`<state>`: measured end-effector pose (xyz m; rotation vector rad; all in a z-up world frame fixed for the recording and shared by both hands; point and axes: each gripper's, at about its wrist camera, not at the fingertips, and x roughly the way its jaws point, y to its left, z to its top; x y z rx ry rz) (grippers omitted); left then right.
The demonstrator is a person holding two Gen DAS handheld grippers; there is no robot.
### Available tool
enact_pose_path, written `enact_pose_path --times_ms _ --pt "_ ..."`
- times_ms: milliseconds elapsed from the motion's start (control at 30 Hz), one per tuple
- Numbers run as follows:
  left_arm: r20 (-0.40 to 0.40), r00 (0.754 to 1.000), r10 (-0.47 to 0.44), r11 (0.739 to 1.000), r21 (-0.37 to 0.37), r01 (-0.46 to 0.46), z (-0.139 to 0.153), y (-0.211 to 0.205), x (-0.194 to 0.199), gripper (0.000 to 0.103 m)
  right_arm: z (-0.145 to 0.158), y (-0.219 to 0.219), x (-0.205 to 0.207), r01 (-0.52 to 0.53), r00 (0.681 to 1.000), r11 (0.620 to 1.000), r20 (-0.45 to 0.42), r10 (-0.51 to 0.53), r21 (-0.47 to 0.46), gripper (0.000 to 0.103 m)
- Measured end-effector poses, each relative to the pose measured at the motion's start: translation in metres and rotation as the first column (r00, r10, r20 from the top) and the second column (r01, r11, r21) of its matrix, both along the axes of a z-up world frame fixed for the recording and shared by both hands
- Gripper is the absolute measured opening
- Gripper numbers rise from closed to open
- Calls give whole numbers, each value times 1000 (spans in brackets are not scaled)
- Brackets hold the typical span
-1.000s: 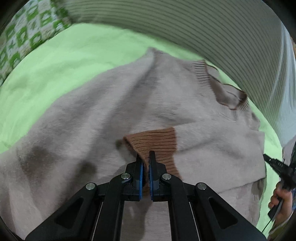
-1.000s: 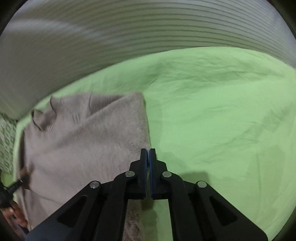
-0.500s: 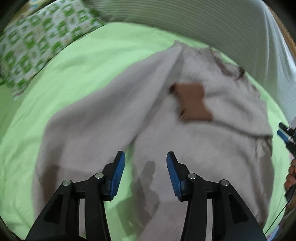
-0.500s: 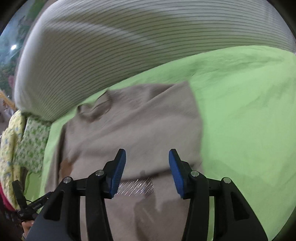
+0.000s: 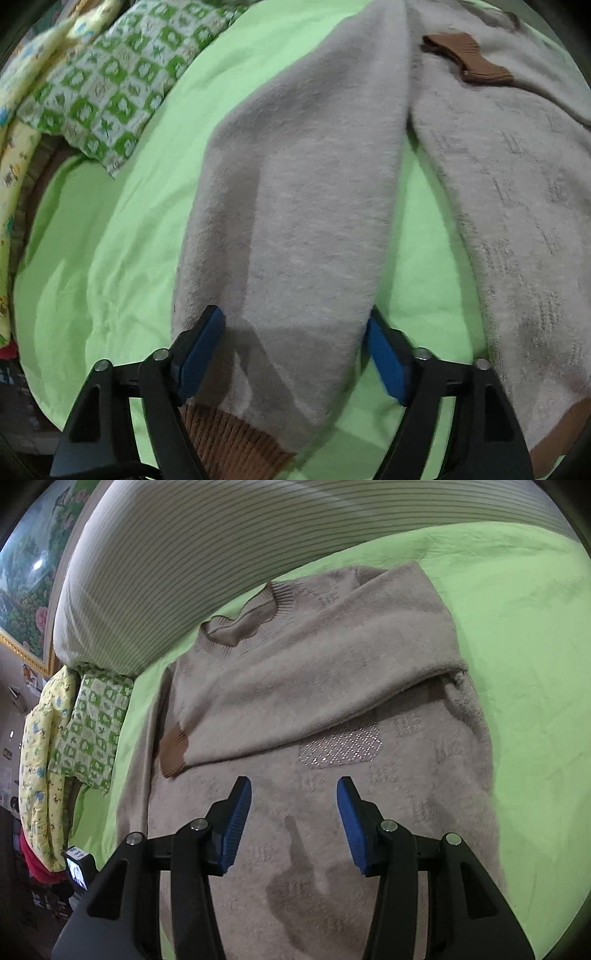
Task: Fold small clothes
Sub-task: 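Release both cuffs onto the sweater body, opening both grippers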
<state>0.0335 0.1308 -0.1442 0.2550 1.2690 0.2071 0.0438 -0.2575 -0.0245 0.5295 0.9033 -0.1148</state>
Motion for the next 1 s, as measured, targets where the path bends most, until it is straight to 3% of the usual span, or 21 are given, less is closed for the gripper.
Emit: enact_pose_path --times_ms 33,67,100,167,233,300,333,467,567,600,633,700,733,833,867,933,1000 --pt "-12 1000 6 998 -64 -7 2 5 2 24 1 1 -1 -1 1000 1000 4 1 -2 50" --pt "-21 999 28 993 -111 -30 3 10 3 13 3 1 -2 -1 1000 1000 9 1 -3 50" --pt "-24 999 45 991 -125 -47 6 12 5 6 4 1 -3 1 1000 1000 14 -1 -2 50" --pt "-24 997 76 972 -223 -79 21 16 8 4 6 -2 -6 8 1000 1000 25 -8 -2 50" --pt "26 991 133 878 -468 -105 60 21 14 4 8 -6 -11 21 999 1000 42 -21 -6 50" --pt "98 985 142 785 -617 -52 102 11 22 4 10 -12 -16 36 998 999 58 -35 -14 50" --pt "132 982 135 756 -655 -16 120 3 29 4 11 -16 -17 42 997 999 62 -41 -13 50" --pt "280 957 69 583 -790 189 193 -59 72 4 12 -30 -19 69 995 998 68 -69 -8 50" --pt "324 946 11 483 -830 278 209 -124 109 8 15 -42 -19 100 992 995 73 -99 -7 50" --pt "320 947 -17 467 -835 291 205 -143 120 19 15 -46 -18 110 991 994 72 -109 -2 50" --pt "306 951 -45 470 -834 291 197 -163 130 37 15 -51 -18 119 990 993 69 -119 1 50" --pt "251 963 -94 512 -818 263 174 -196 139 57 16 -58 -18 132 989 991 69 -132 4 50" --pt "239 965 -108 524 -812 259 164 -202 139 57 16 -61 -18 136 989 991 66 -136 3 50" --pt "203 969 -141 598 -763 247 130 -196 123 57 11 -71 -21 144 988 990 56 -144 12 50" --pt "196 969 -147 634 -734 245 119 -189 115 57 8 -74 -22 147 988 989 52 -148 17 50" --pt "170 974 -153 739 -634 227 93 -164 102 57 2 -80 -24 150 988 988 39 -152 37 50" --pt "143 978 -151 820 -534 205 73 -137 88 57 -5 -82 -26 146 989 987 30 -148 61 50"
